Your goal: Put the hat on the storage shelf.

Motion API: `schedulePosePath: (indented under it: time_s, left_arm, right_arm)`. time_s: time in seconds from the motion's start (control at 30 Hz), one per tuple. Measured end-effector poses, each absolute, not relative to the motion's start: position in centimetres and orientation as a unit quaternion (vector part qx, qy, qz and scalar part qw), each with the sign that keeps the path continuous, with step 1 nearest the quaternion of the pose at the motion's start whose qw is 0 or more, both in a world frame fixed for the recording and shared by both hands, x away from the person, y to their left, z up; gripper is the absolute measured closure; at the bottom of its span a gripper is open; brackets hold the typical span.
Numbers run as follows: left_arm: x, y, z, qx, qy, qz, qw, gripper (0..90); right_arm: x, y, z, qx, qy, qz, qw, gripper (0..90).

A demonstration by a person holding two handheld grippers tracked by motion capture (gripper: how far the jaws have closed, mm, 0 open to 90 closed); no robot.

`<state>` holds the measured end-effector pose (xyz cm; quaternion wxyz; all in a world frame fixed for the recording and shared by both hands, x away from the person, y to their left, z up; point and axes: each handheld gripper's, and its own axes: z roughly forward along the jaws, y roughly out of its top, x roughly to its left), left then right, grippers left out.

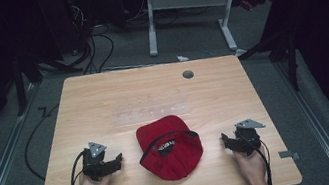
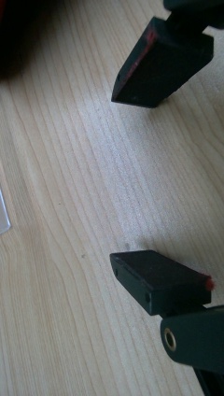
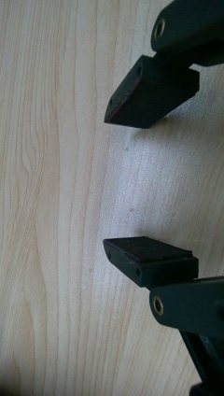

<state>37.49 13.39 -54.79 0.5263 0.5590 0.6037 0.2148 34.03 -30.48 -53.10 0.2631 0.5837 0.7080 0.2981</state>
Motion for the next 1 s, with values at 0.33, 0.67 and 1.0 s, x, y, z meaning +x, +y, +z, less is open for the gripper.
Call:
schedulePosePath:
  time_s: [0.33, 0.67, 1.0]
  left_arm:
    - [37.49, 13.45, -54.77, 0.557, 0.605, 0.216, 0.526, 21.2]
    - [37.49, 13.43, -54.77, 0.557, 0.605, 0.216, 0.527, 21.3]
    - [37.47, 13.43, -54.77, 0.556, 0.606, 0.218, 0.526, 21.3]
  right_arm:
    - [34.04, -30.49, -53.09, 0.584, 0.708, 0.299, 0.262, 34.0]
    - [33.95, -30.2, -53.1, 0.57, 0.72, 0.303, 0.255, 32.9]
    - [33.41, -29.52, -53.06, 0.543, 0.741, 0.312, 0.242, 35.3]
